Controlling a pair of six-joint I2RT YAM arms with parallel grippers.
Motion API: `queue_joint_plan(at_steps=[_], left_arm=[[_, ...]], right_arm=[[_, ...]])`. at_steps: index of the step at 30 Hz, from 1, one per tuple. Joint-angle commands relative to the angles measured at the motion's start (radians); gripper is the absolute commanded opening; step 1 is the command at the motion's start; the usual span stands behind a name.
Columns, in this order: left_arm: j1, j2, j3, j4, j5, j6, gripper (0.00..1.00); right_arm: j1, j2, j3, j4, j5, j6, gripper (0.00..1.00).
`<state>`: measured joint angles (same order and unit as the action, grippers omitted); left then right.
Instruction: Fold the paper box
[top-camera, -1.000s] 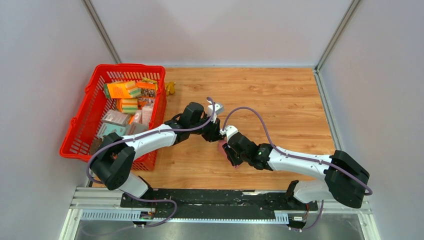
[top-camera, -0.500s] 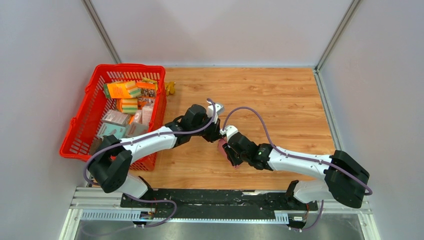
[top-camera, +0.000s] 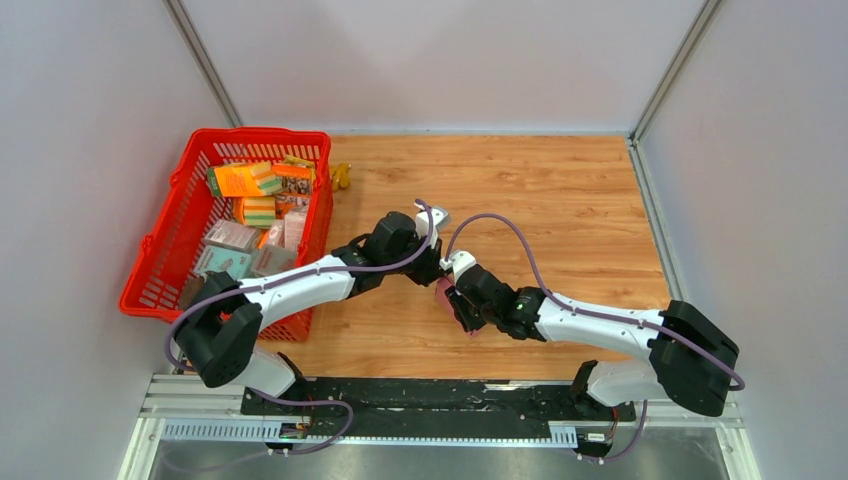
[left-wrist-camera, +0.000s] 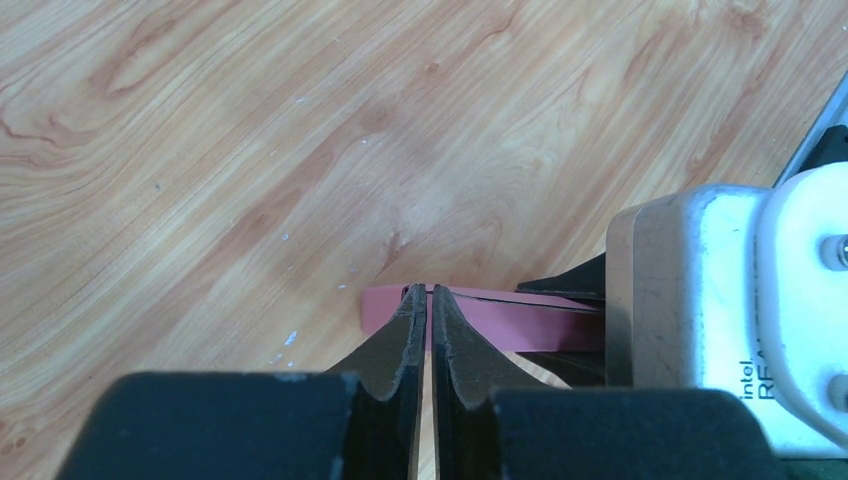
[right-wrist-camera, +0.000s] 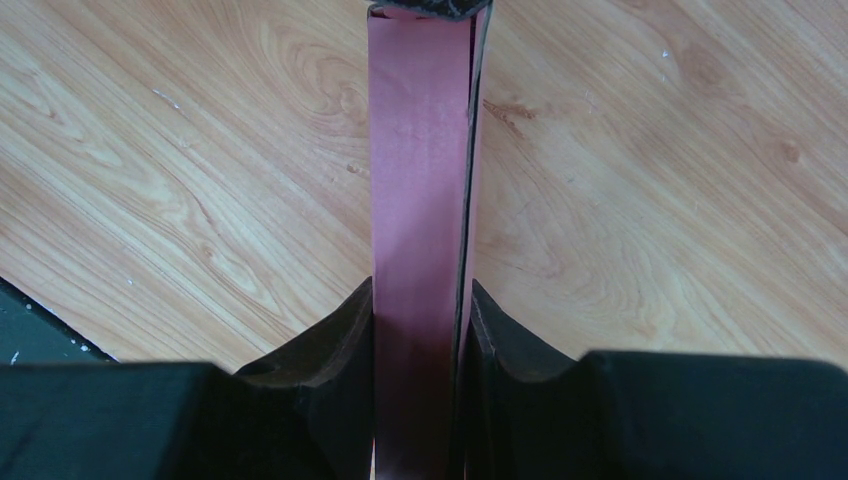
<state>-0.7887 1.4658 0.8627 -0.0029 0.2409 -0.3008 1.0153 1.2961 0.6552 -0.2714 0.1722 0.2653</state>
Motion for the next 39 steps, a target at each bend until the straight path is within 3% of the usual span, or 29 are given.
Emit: queue_joint_plan(at_steps=[1, 7, 13, 17, 23, 30, 39], left_arm=[[0.0, 0.007, -0.033, -0.051, -0.069, 0.026, 0.09], [-0.024, -0.004, -0.057, -0.063, -0.109, 0.02, 0.0], [-0.027, -0.032, -0.093, -0.045, -0.158, 0.011, 0.0], [-0.027, -0.019, -0.09, -0.032, -0.124, 0.031, 0.1], [-0.029, -0.03, -0.108, -0.016, -0.135, 0.034, 0.13], [-0.027, -0.058, -0.146, 0.027, -0.124, 0.043, 0.23], [-0.027, -0.064, -0.157, 0.047, -0.117, 0.046, 0.23]], right_arm=[[-0.001, -0.026, 0.004, -0.006, 0.01, -0.009, 0.33], [-0.001, -0.003, 0.014, -0.006, 0.021, -0.011, 0.33], [-0.001, -0.012, 0.009, -0.006, 0.024, -0.015, 0.33], [0.0, -0.021, 0.004, -0.005, 0.01, -0.012, 0.33], [-0.001, -0.024, 0.006, -0.008, -0.002, -0.017, 0.33], [-0.001, -0.015, 0.012, -0.009, -0.002, -0.024, 0.33], [-0.001, -0.017, 0.012, -0.009, -0.008, -0.024, 0.32]])
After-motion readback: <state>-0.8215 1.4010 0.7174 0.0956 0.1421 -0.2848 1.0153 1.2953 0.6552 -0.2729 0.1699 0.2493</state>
